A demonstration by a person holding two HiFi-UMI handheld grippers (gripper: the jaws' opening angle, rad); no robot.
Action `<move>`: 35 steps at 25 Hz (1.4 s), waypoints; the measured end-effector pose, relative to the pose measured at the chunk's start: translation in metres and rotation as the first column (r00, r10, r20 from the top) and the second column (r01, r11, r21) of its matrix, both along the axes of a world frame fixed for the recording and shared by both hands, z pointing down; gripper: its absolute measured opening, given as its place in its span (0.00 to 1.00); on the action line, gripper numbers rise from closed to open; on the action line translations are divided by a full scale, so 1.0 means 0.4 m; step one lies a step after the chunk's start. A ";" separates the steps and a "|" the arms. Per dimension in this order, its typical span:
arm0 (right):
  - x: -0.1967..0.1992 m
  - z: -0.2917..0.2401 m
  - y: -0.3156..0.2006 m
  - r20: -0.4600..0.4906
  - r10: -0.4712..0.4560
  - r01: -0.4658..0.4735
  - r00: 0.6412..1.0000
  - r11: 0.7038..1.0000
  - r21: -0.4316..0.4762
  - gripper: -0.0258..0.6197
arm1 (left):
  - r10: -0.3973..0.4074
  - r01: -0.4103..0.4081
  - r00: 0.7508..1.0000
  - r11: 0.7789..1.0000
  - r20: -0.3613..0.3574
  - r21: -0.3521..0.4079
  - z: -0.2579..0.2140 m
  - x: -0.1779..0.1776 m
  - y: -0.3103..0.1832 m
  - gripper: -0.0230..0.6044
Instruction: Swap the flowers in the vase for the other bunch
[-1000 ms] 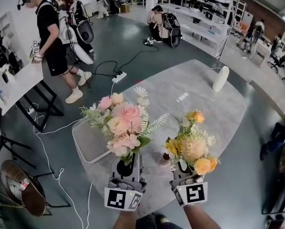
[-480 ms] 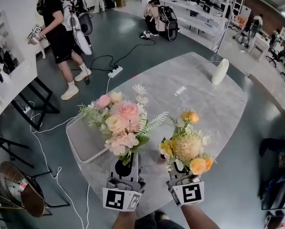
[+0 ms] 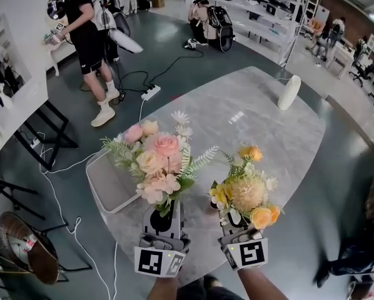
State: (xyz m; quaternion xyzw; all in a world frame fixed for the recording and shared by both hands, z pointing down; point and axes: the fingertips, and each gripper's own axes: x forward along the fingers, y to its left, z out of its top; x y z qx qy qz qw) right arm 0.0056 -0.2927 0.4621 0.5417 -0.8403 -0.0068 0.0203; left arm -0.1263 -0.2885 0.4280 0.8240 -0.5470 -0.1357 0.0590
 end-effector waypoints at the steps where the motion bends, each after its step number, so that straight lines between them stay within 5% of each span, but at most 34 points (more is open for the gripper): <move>1: 0.003 0.004 0.001 0.007 0.000 0.000 1.000 1.000 -0.006 0.24 | -0.001 0.001 1.000 1.000 0.001 -0.001 -0.001 0.001 0.001 0.15; 12: 0.009 0.024 0.012 0.128 -0.025 0.032 0.992 0.998 -0.059 0.32 | 0.000 0.000 1.000 1.000 -0.004 0.001 0.000 -0.001 0.004 0.15; 35: 0.026 0.058 0.059 0.168 -0.005 0.032 0.986 0.986 -0.161 0.36 | 0.018 -0.018 1.000 1.000 -0.001 -0.018 -0.020 0.001 0.027 0.15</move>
